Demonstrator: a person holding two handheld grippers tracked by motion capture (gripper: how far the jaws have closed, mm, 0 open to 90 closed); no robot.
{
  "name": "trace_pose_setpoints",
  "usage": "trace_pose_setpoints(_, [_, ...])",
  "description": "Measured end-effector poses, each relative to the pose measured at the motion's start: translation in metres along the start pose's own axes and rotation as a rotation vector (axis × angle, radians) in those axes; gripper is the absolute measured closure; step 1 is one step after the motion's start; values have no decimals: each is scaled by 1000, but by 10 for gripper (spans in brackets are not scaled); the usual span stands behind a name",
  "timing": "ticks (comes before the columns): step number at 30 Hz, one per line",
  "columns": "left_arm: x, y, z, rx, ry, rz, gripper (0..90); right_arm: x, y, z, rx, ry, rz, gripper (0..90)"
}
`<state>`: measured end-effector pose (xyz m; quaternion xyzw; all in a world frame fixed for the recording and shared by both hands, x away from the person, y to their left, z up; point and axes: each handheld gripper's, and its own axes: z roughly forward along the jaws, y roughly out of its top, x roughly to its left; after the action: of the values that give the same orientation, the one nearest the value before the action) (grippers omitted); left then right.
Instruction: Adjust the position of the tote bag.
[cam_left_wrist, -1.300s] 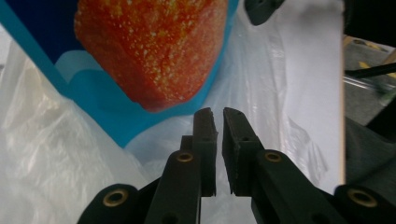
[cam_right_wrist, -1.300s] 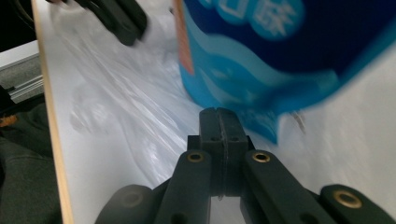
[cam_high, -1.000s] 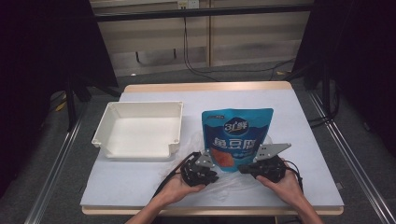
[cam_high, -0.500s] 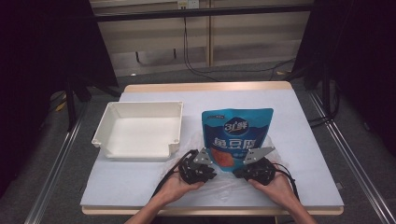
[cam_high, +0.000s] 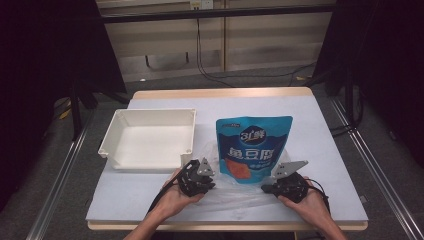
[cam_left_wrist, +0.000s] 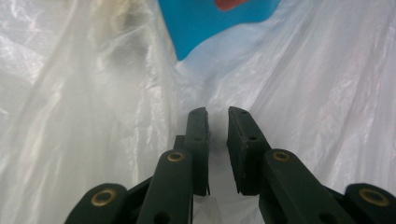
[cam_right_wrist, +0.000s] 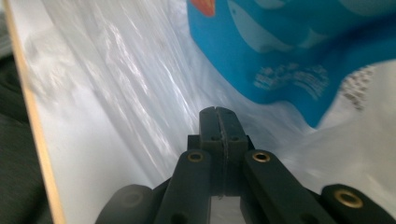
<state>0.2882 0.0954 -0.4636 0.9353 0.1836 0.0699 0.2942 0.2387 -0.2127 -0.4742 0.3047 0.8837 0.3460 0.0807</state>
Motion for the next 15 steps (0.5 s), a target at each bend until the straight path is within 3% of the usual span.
trace_pose_setpoints(2, [4, -5, -4, -1, -15, -20, 788, 0, -2, -5, 18, -40, -12, 900])
trace_pose_setpoints(4, [5, -10, -6, -16, -14, 0, 788, -7, -8, -11, 17, -69, 14, 900])
trace_pose_setpoints(7, [9, -10, -7, -29, -48, -29, 776, -16, -12, -15, -19, -62, 64, 900])
trace_pose_setpoints(10, [8, -4, -8, -52, -47, -25, 762, -17, -10, -16, -24, -78, 62, 900])
trace_pose_setpoints(11, [8, -1, -7, -67, -44, -20, 762, -19, -7, -18, -52, -67, 68, 900])
trace_pose_setpoints(14, [9, 5, -7, -52, -36, 14, 764, -21, -1, -22, -63, -89, 73, 900])
trace_pose_setpoints(15, [8, 7, -3, -66, -49, -23, 764, -29, 2, -22, -61, -114, 90, 900])
